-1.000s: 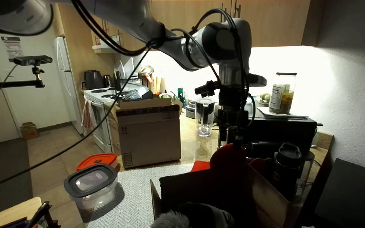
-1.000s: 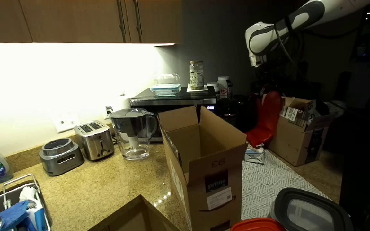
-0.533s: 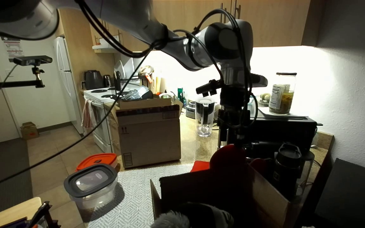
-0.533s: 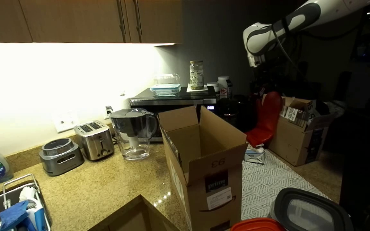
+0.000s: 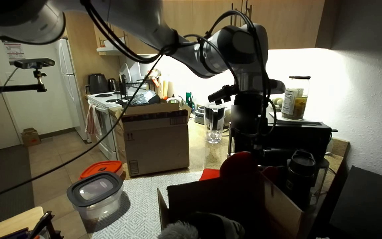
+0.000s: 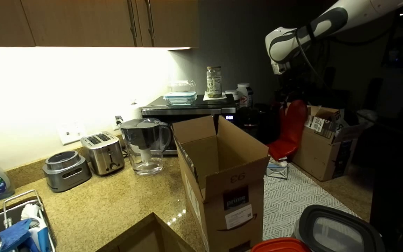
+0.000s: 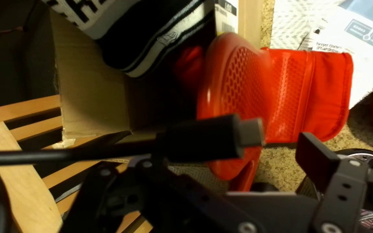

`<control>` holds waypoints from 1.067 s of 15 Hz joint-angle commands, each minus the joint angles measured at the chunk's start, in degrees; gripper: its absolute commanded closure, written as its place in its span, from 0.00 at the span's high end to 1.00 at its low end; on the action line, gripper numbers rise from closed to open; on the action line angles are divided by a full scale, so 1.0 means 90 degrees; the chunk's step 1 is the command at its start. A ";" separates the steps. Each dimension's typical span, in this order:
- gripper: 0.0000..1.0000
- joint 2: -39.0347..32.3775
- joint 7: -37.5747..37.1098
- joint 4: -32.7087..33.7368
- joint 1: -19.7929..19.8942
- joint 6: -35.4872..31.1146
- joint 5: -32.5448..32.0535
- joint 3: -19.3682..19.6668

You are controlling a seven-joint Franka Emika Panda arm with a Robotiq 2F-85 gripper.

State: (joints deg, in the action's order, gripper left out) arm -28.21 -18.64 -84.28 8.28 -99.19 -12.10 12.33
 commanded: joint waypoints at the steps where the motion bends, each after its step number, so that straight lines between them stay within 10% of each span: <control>1: 1.00 -0.0034 0.0237 0.0106 0.0041 0.0157 -0.0147 0.0029; 16: 1.00 0.0093 0.0346 -0.0432 0.0035 -0.0067 -0.0003 -0.0151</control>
State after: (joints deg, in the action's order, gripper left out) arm -28.37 -18.00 -86.68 8.15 -99.18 -12.69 11.19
